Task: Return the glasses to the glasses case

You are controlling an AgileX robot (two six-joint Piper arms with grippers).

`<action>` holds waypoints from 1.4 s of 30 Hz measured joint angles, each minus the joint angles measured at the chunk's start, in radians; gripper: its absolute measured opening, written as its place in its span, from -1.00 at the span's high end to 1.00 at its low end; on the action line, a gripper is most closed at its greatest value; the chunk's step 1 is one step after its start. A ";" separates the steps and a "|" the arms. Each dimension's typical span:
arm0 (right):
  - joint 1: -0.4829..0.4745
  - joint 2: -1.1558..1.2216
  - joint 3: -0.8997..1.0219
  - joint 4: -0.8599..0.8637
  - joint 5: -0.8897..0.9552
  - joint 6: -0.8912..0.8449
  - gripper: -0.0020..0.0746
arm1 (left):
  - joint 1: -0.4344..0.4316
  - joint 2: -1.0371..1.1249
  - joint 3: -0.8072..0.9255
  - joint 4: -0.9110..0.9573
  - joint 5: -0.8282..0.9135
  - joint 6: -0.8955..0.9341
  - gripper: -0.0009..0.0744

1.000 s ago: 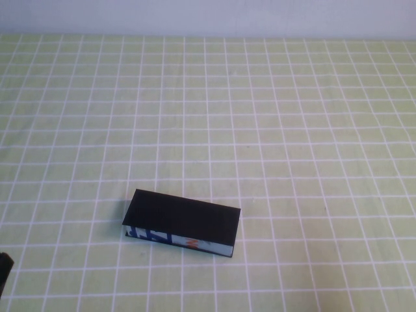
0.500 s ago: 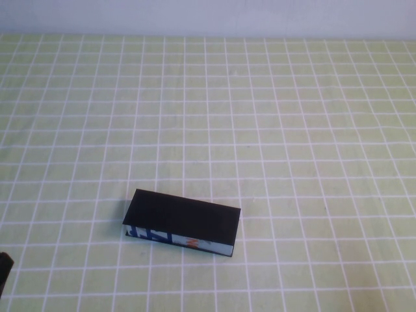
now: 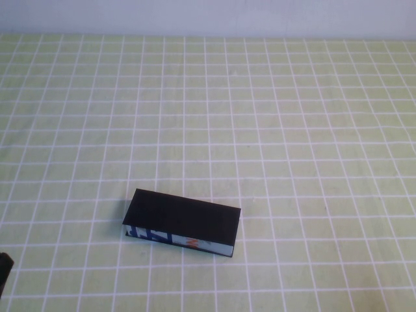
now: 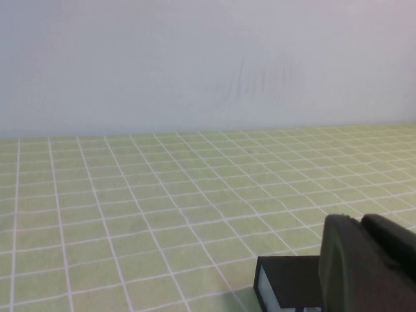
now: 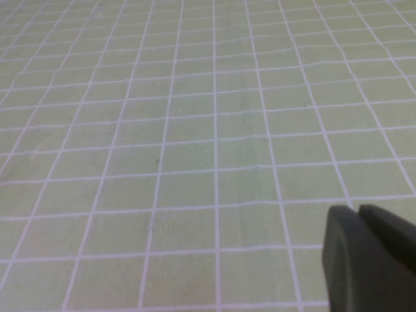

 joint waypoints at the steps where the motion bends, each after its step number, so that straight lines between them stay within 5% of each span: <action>1: 0.000 0.000 0.000 0.000 0.000 0.000 0.98 | 0.000 0.000 0.000 0.000 0.000 0.000 0.98; 23: 0.000 0.000 0.000 0.000 0.000 0.000 0.98 | 0.000 0.000 0.000 0.010 -0.002 0.000 0.98; 27: -0.001 0.000 0.000 0.000 0.000 0.000 0.98 | 0.019 0.000 0.000 0.250 -0.082 -0.170 0.98; 33: -0.001 0.000 0.000 0.000 0.000 0.000 0.98 | 0.205 -0.002 0.000 0.776 -0.106 -0.648 0.98; 37: -0.001 0.000 0.000 0.000 0.000 0.000 0.98 | 0.302 -0.004 0.000 0.855 -0.004 -0.736 0.98; 42: -0.001 -0.001 0.000 0.000 0.000 0.000 0.98 | 0.320 -0.004 0.000 0.907 0.196 -0.759 0.98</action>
